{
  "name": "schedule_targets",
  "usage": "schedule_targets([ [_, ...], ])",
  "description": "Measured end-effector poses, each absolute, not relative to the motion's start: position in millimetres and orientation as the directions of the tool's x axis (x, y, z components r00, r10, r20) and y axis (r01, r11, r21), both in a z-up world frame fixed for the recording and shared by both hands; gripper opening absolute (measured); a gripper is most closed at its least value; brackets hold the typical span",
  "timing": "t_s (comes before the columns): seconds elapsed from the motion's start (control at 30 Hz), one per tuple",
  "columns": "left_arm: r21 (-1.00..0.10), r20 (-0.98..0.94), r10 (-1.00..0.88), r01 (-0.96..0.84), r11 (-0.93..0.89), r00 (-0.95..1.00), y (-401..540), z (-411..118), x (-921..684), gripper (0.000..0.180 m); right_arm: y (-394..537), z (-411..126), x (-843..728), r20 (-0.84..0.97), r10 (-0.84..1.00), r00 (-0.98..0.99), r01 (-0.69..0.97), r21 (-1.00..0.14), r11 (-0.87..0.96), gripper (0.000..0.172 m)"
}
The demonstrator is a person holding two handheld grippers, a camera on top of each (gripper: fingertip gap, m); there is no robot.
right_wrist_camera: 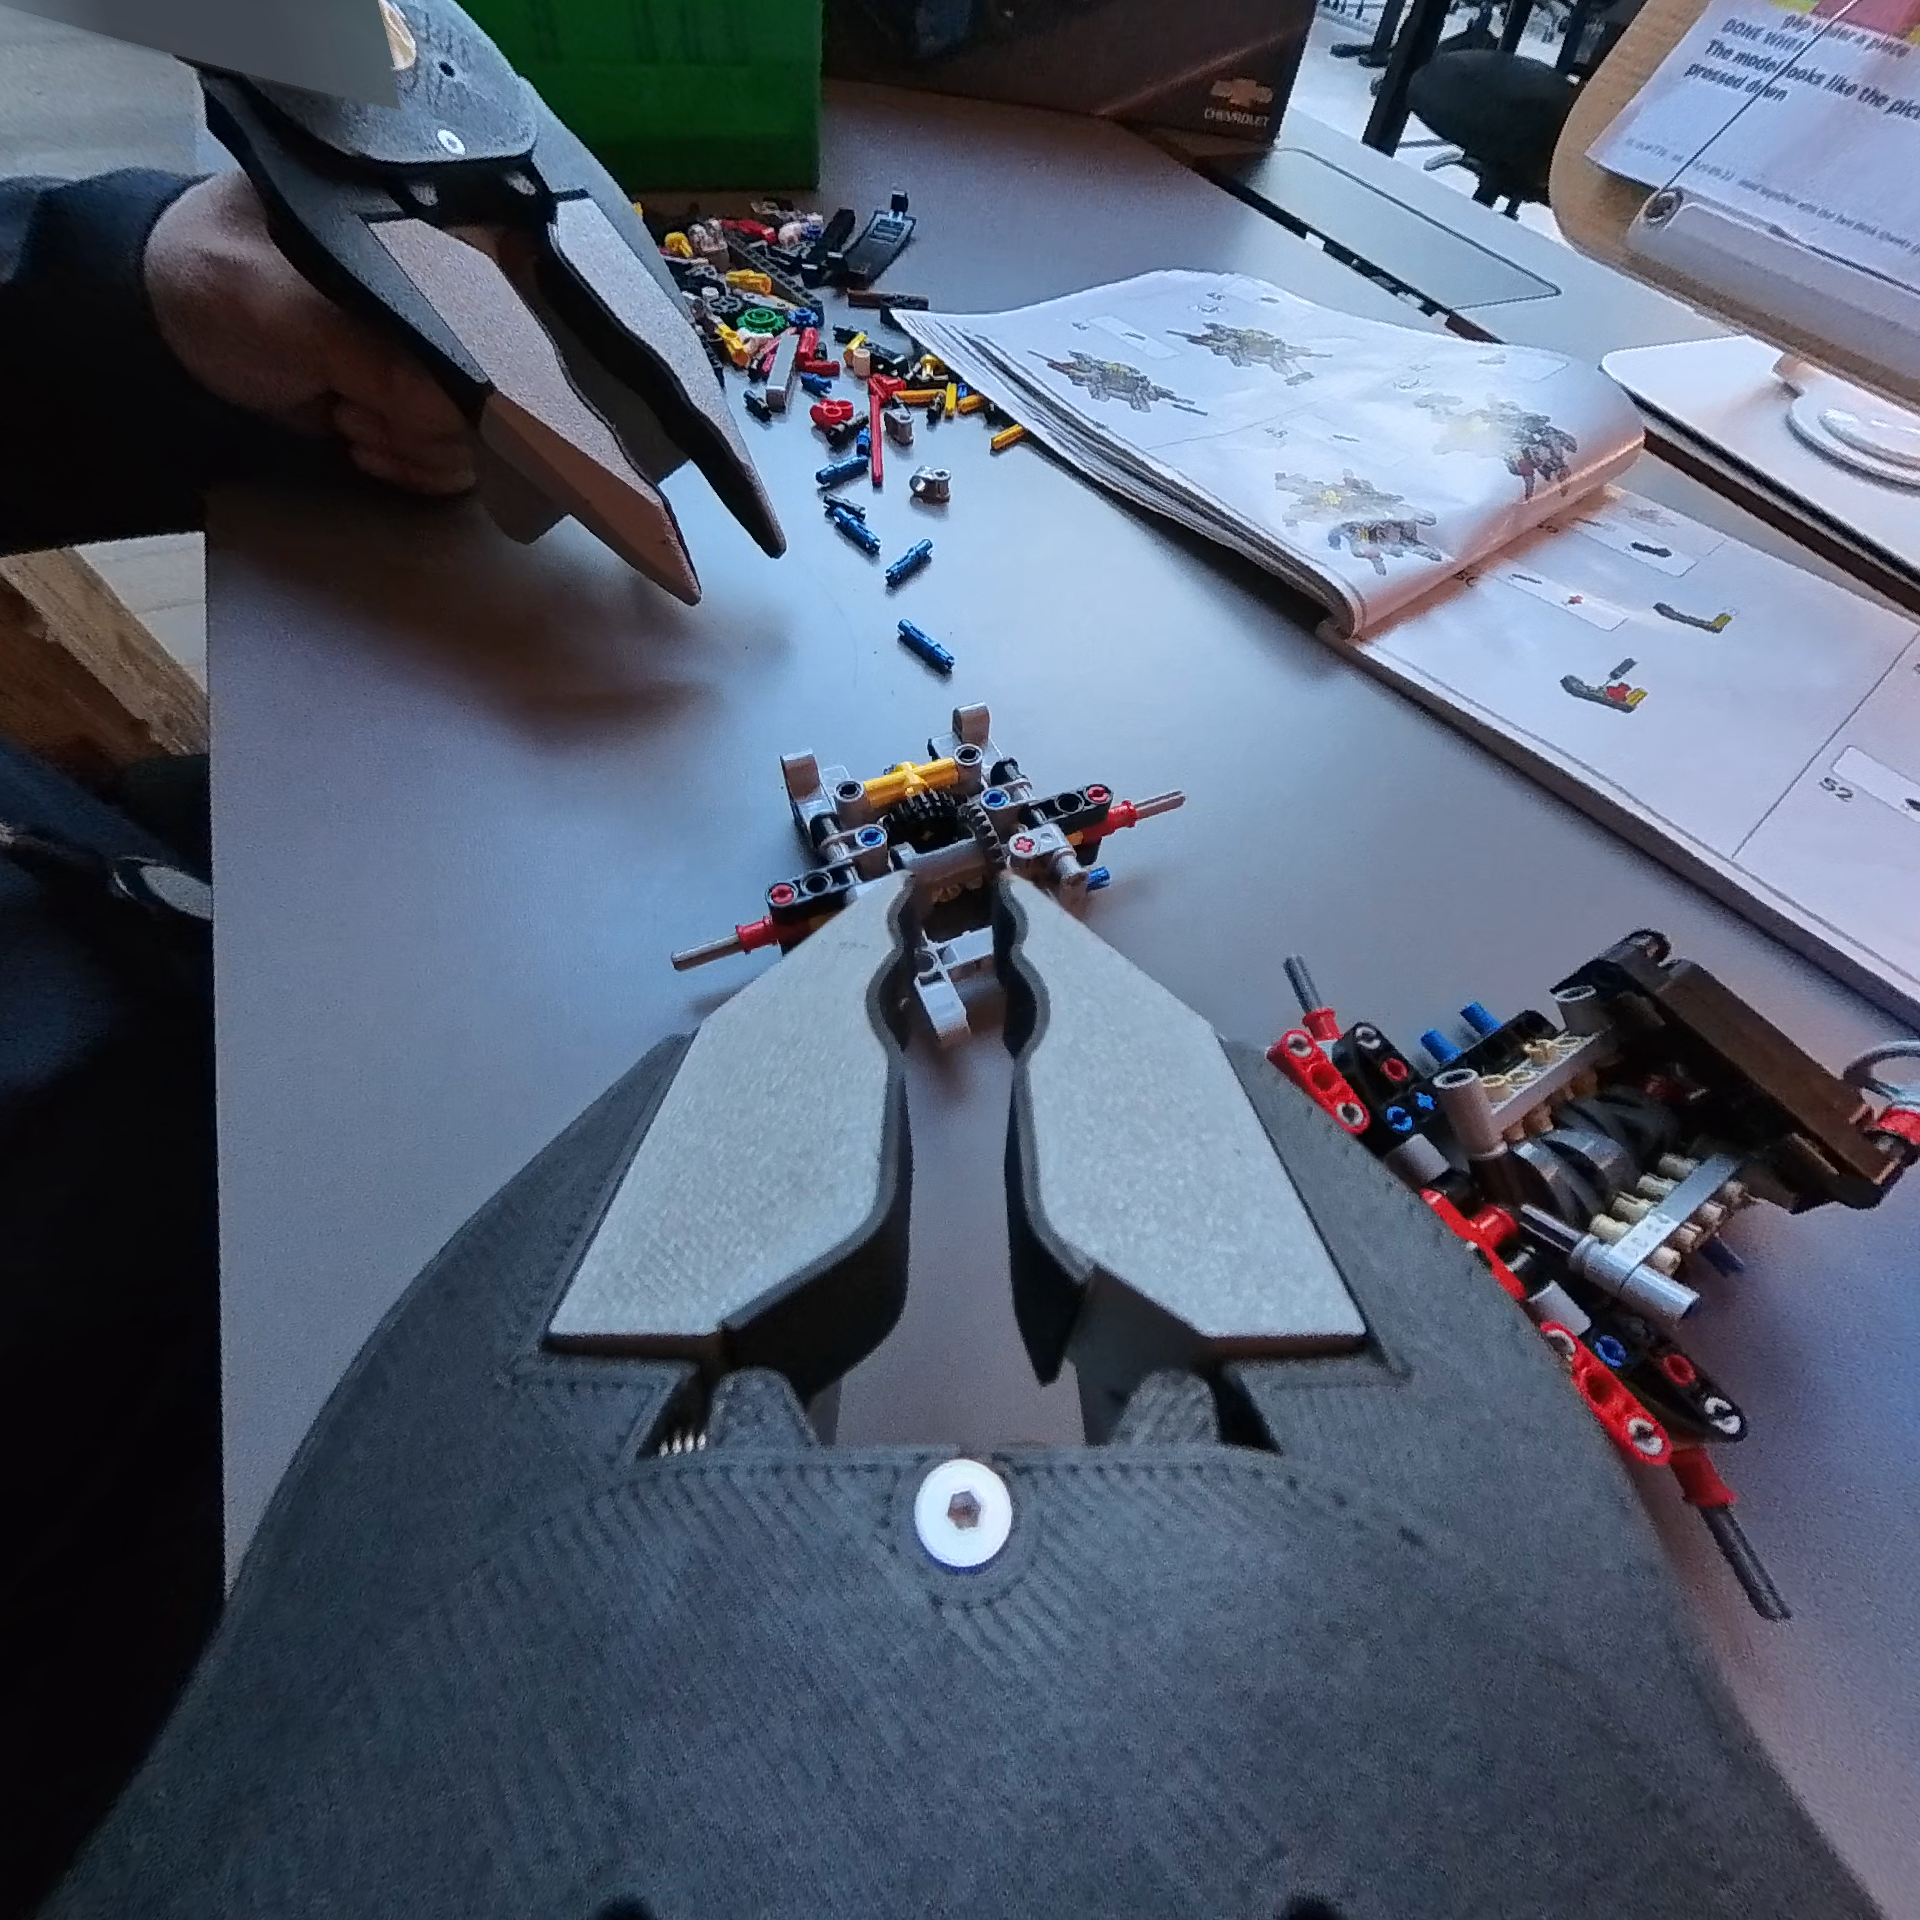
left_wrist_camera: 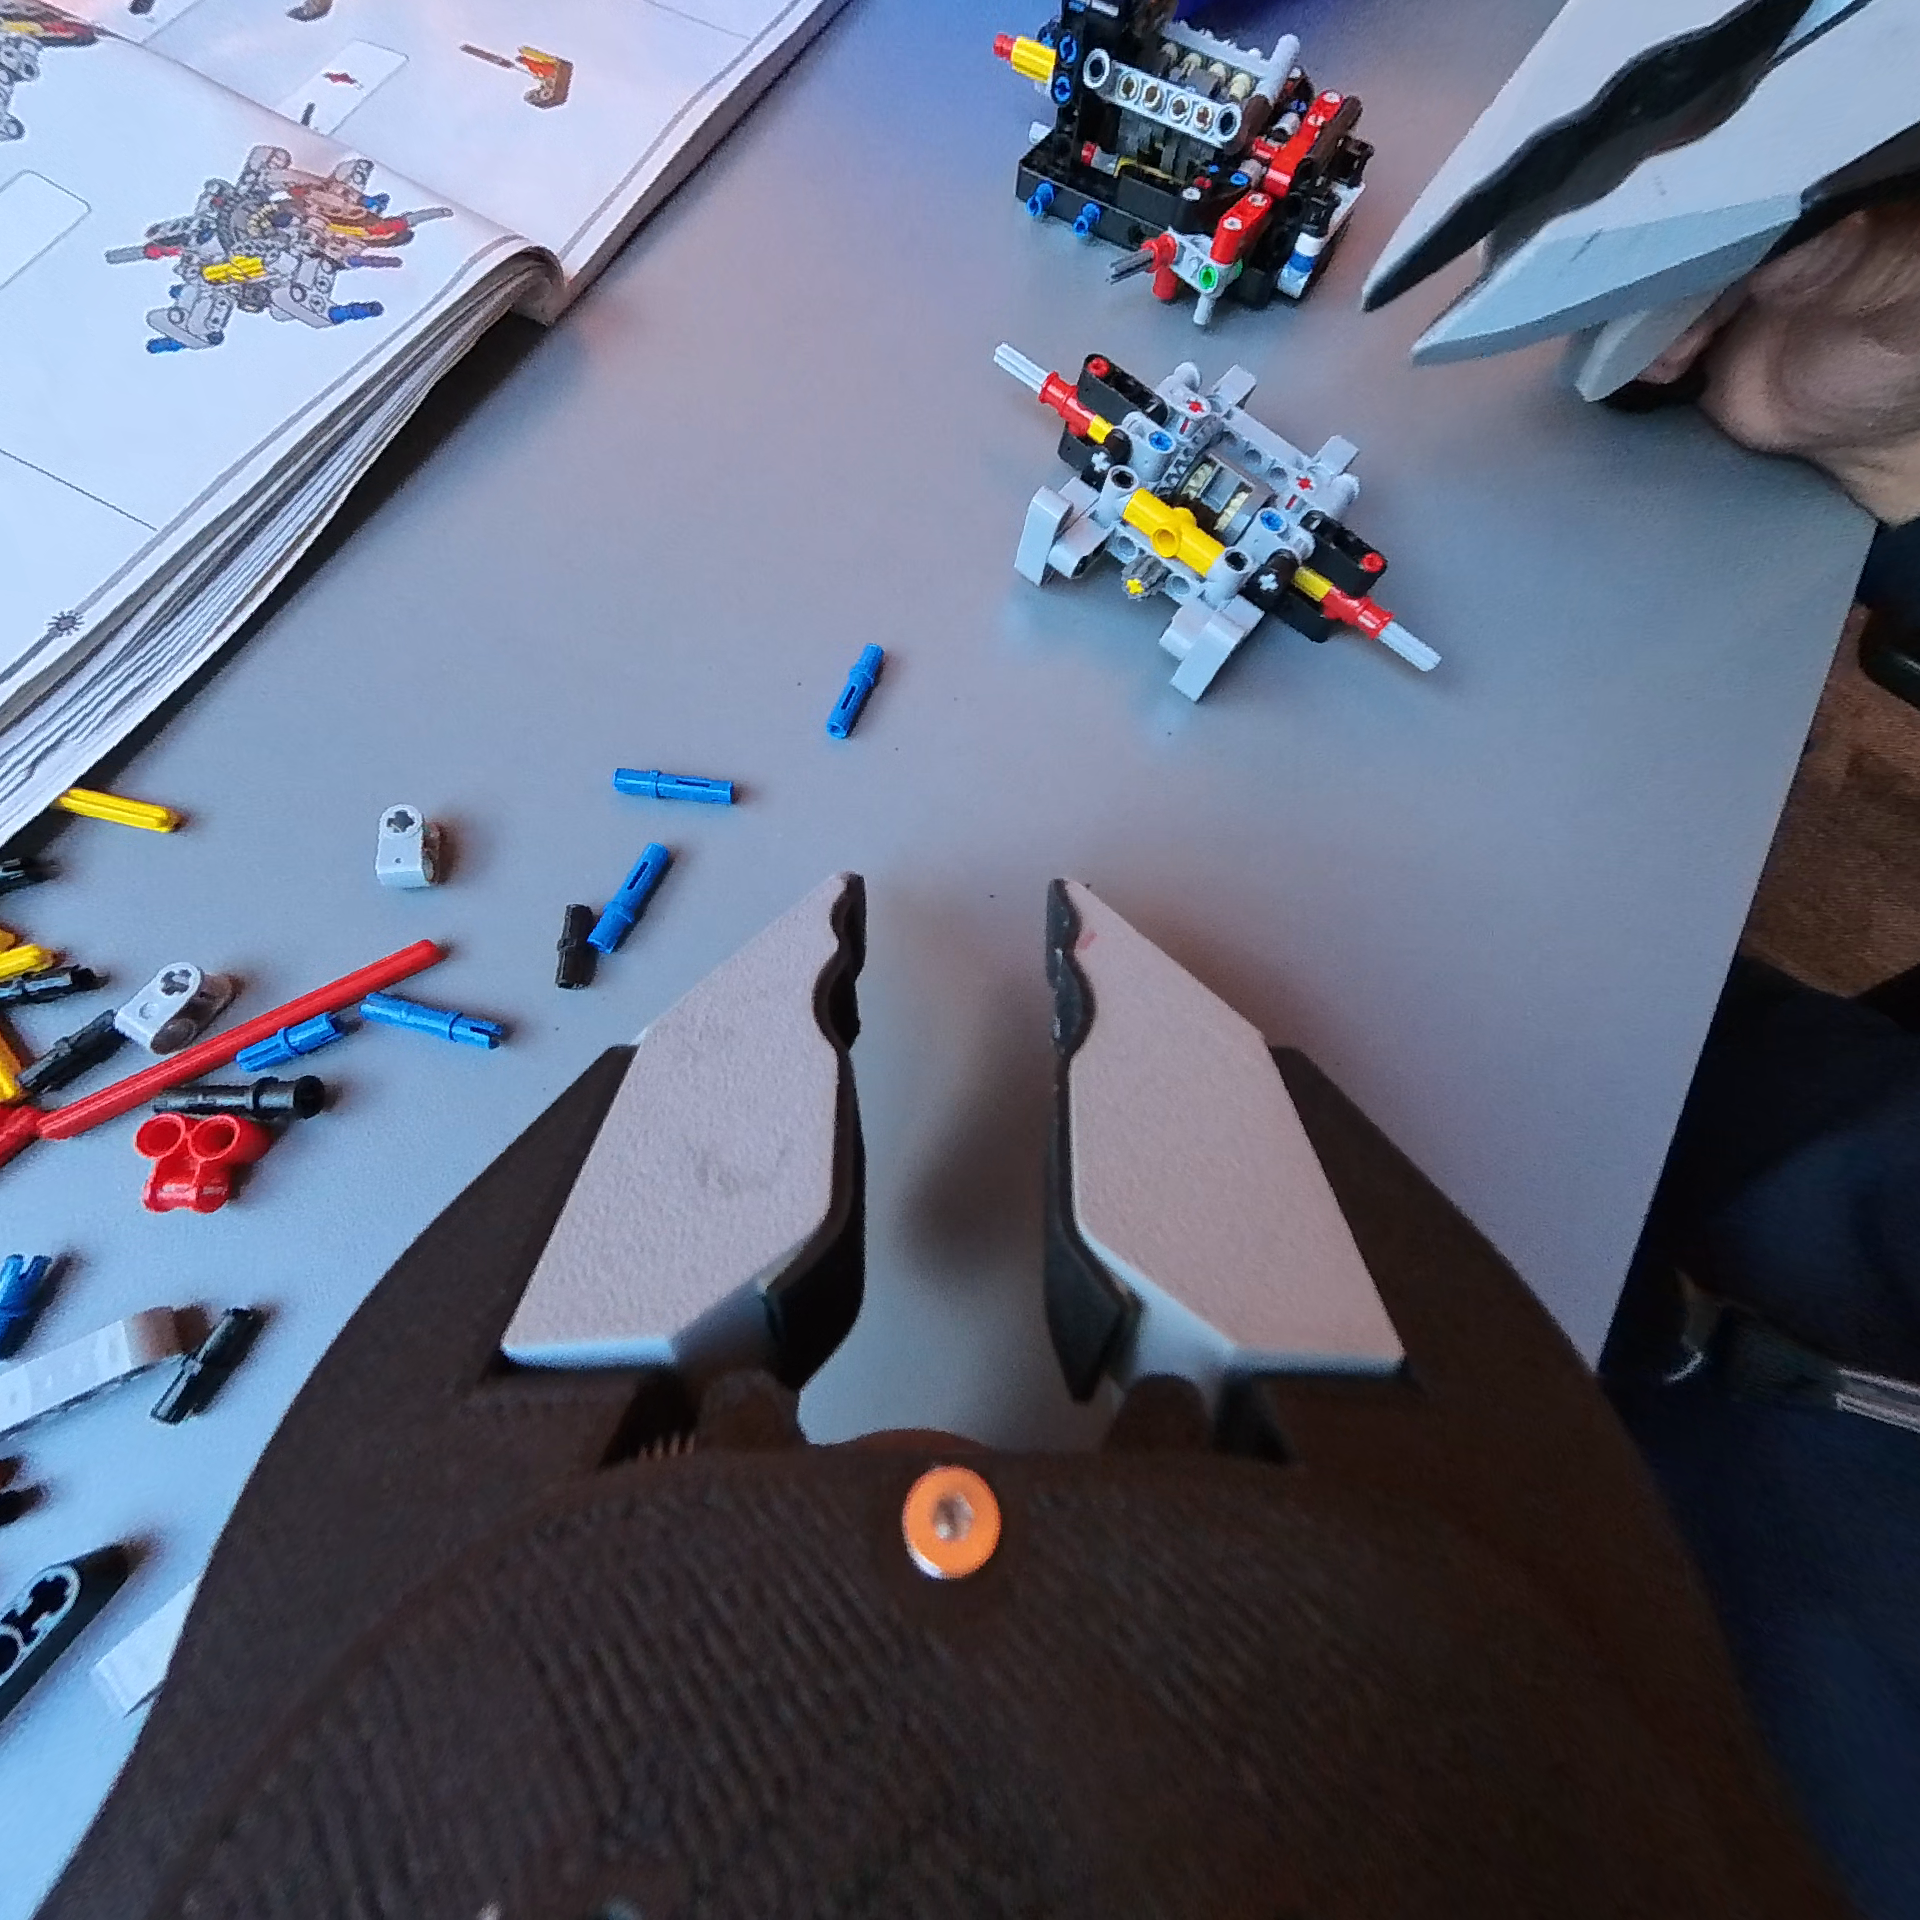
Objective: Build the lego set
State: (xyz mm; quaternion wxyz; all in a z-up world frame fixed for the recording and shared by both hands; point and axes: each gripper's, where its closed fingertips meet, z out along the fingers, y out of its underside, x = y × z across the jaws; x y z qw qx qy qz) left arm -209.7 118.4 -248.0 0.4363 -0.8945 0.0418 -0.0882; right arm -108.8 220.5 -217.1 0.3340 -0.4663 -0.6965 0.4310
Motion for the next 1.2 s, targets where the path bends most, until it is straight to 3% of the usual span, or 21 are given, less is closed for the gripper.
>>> schedule_targets([
  [0.2, -0.787, 0.127, -0.152, 0.007, -0.616, 0.98, 118, -248, -210, 0.032, 192, -209, -120, 0.056, 0.925, -0.377, 0.328, -0.926, 0.189, 0.008],
  [0.47, -0.787, 0.134, -0.151, 0.012, -0.617, 0.979, 119, -248, -210, 0.033, 176, -211, -143, 0.169, 0.91, -0.379, 0.379, -0.869, 0.319, 0.008],
  [0.77, -0.789, 0.137, -0.161, 0.009, -0.614, 0.977, 118, -247, -209, 0.033, 220, -217, -129, 0.098, 0.962, -0.254, 0.381, -0.904, 0.193, 0.007],
  [1.2, -0.79, 0.137, -0.164, 0.008, -0.613, 0.977, 118, -247, -208, 0.033, 219, -215, -132, 0.091, 0.957, -0.275, 0.356, -0.915, 0.189, 0.007],
])
